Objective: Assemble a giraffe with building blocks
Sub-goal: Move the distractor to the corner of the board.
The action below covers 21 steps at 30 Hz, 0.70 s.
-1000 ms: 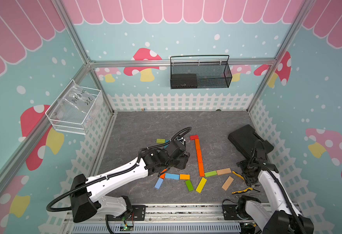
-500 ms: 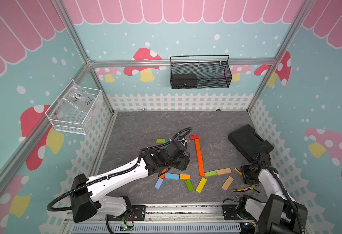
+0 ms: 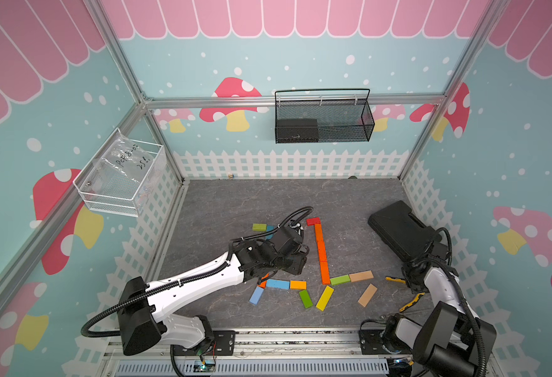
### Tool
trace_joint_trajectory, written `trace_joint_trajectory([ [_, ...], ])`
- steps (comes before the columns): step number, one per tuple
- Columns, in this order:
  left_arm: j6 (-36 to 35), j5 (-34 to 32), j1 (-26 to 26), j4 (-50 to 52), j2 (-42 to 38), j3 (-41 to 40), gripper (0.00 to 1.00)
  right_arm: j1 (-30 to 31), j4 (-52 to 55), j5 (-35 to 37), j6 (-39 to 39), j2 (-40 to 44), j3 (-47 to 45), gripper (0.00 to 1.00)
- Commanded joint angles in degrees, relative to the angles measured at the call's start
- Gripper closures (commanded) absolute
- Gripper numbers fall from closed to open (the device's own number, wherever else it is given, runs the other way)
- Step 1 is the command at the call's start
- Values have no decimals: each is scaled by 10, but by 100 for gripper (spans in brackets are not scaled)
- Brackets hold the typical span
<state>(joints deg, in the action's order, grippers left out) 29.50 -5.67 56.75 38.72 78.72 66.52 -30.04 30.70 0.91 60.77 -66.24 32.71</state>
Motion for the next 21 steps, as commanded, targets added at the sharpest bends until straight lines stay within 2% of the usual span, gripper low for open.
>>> trace_joint_trajectory([
  [1,-11,10,-2,-4,9,11,40,-8,-3,24,-19,-13,9,78],
  [8,-18,22,4,-6,13,17,40,-11,3,22,-87,23,46,74],
  [16,-19,28,25,-18,34,22,40,-2,105,-23,-161,84,87,57],
  [19,-16,26,30,-19,36,16,39,32,135,-43,-163,96,80,55],
  [21,-16,22,31,-19,34,14,38,85,150,-33,-151,101,73,54],
])
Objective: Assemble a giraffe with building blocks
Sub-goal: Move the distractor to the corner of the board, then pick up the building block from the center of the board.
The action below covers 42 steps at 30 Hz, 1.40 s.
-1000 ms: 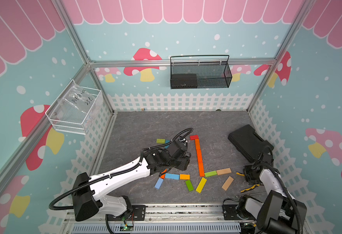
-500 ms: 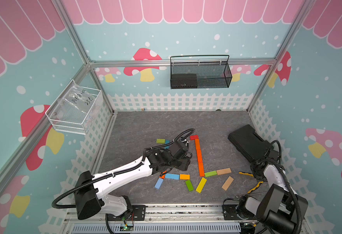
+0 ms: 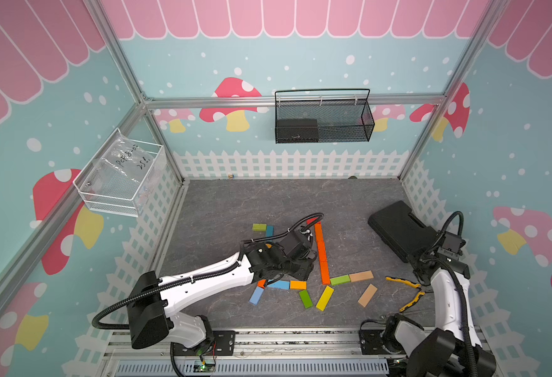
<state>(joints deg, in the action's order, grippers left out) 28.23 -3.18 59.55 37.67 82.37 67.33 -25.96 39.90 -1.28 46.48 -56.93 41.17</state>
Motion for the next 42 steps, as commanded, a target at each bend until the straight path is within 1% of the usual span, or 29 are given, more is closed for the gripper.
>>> trace_joint_trajectory([
  [1,-4,-5,3,-9,-4,4,37,71,62,-8,0,9,-15,53],
  [2,-4,-8,3,-8,-7,3,37,99,66,-6,12,7,-19,52],
  [4,-2,-12,3,-8,-12,0,37,133,77,-1,24,4,-21,52],
  [7,2,-16,3,-8,-21,-7,36,166,95,12,40,17,-29,52],
  [14,3,-25,3,-8,-25,-12,36,255,97,-2,94,33,-77,52],
  [20,1,-32,3,-4,-26,-11,36,327,84,-20,123,-6,-98,51],
  [23,-1,-36,3,-3,-27,-11,36,356,89,-14,134,-21,-93,50],
  [24,-1,-37,3,-2,-28,-10,36,362,92,-13,136,-27,-90,50],
  [28,-4,-38,0,-2,-32,-11,36,376,102,-11,139,-51,-79,41],
  [32,-9,-39,-6,-2,-35,-13,36,377,105,-9,142,-77,-72,40],
  [36,-12,-39,-14,-1,-41,-17,36,377,113,-3,136,-101,-61,41],
  [38,-14,-39,-17,-1,-44,-18,36,377,114,2,136,-110,-58,45],
  [42,-17,-35,-25,-2,-46,-20,36,377,105,2,128,-132,-61,49],
])
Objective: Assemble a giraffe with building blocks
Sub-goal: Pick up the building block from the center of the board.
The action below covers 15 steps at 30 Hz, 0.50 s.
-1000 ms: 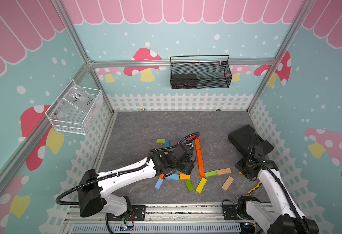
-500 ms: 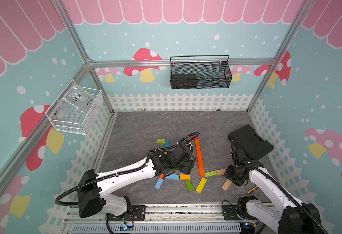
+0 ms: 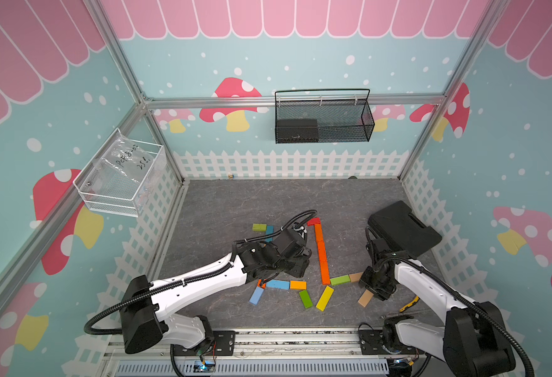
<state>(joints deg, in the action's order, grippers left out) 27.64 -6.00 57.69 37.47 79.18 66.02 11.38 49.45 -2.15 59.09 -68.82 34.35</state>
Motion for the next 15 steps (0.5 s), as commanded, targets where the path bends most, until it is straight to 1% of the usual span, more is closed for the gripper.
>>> trace_joint_trajectory([
  [1,-12,-6,-9,-1,-15,-6,36,4,10,12,1,-16,9,50],
  [7,-18,0,-17,-3,-14,-6,36,4,12,17,-8,-29,15,51],
  [15,-21,4,-25,-5,-11,-4,36,4,9,31,-11,-53,21,57],
])
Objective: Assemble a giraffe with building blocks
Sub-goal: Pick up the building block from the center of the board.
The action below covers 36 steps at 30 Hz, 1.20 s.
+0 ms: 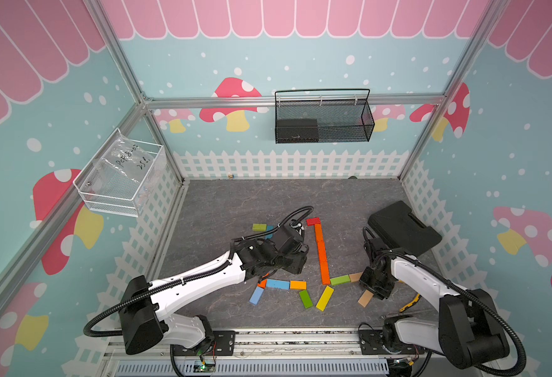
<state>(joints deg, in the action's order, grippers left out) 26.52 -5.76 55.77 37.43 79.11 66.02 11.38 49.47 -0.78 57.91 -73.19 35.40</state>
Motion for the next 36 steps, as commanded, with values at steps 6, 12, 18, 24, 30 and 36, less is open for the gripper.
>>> trace_joint_trajectory([
  [6,-10,6,-11,-6,-9,-5,36,4,-7,14,0,-18,3,62],
  [12,-12,6,-13,-6,-9,-5,36,4,-23,-4,11,-6,-17,71],
  [18,-12,7,-16,-5,-5,-4,36,4,56,14,9,33,37,74],
  [24,-9,12,-18,-11,-6,-8,36,4,164,90,-34,60,179,76],
  [30,-9,12,-17,-11,-8,-7,36,4,178,217,-236,-23,349,82],
  [36,-10,5,-18,-12,-12,-9,36,1,91,223,-464,-30,370,89],
])
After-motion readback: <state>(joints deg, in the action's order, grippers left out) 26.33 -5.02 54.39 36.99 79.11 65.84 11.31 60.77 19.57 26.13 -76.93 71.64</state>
